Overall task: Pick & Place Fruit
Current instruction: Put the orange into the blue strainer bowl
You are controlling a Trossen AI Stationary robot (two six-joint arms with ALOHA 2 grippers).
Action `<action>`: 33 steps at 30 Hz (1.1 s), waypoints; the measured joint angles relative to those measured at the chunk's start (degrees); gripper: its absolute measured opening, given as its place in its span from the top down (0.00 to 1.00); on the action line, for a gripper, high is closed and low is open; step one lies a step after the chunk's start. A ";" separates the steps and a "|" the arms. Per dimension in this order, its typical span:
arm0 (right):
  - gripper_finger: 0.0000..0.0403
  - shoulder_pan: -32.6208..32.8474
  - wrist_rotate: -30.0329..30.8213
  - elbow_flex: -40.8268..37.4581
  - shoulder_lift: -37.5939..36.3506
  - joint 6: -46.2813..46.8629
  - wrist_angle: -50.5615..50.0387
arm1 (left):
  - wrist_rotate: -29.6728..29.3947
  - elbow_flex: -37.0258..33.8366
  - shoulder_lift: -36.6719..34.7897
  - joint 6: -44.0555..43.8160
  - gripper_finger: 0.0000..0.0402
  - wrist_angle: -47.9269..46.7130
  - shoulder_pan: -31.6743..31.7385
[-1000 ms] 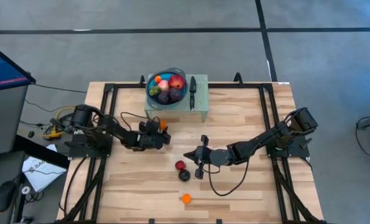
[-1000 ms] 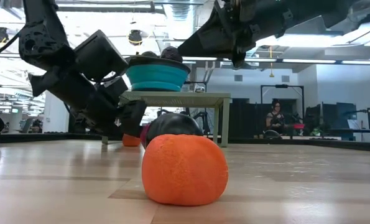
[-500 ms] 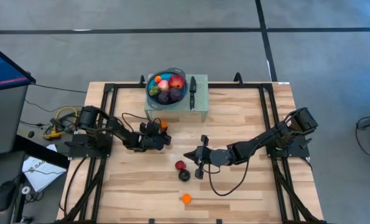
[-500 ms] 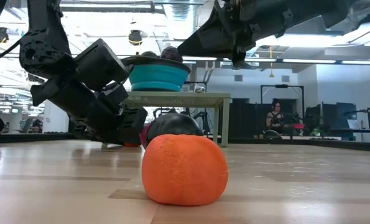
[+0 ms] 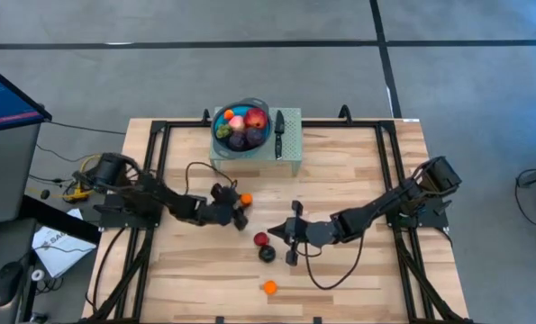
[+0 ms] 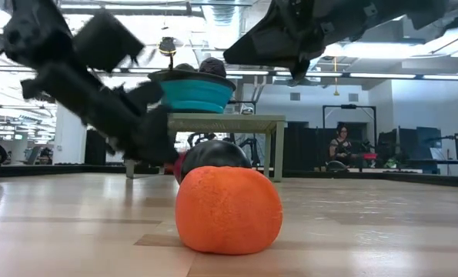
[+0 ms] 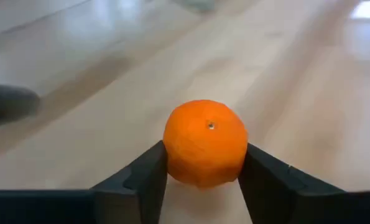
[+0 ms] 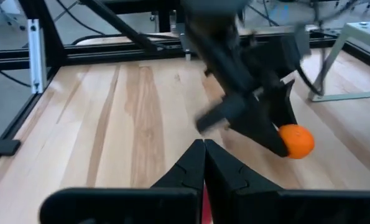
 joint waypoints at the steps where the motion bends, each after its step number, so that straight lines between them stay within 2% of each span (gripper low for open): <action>1: 1.00 0.26 -0.02 0.00 0.00 0.00 -0.10 | 1.39 0.00 -1.78 1.28 0.56 -0.14 -1.10; 7: 1.00 1.91 0.00 0.02 -3.92 0.31 -8.12 | 11.65 0.00 -14.30 6.56 0.56 -3.12 -8.37; 11: 1.00 3.22 0.01 0.02 -9.10 0.44 -14.93 | 21.16 0.00 -23.15 6.79 0.57 -2.61 -12.53; 14: 1.00 3.74 0.02 0.02 -12.62 0.41 -18.10 | 27.99 0.00 -29.79 6.46 0.56 0.73 -14.72; 16: 1.00 3.73 0.01 0.02 -14.06 0.15 -18.49 | 29.98 0.00 -33.93 8.26 0.56 4.74 -15.58; 20: 1.00 3.40 0.11 0.02 -15.69 -1.01 -17.75 | 29.72 0.00 -41.25 22.09 0.56 15.73 -15.24; 22: 1.00 3.03 0.12 0.02 -15.78 -1.46 -17.30 | 27.05 0.05 -43.91 30.13 0.56 21.51 -14.19; 24: 1.00 2.77 0.11 0.02 -15.76 -1.48 -16.36 | 22.49 0.89 -46.12 35.40 0.57 23.09 -11.80; 29: 1.00 2.22 0.11 0.02 -15.72 -1.24 -15.89 | 14.94 5.13 -47.37 41.17 0.56 17.28 -1.31; 33: 1.00 2.01 0.11 0.02 -15.69 -1.12 -15.78 | 14.18 11.18 -46.69 40.30 0.56 3.82 9.90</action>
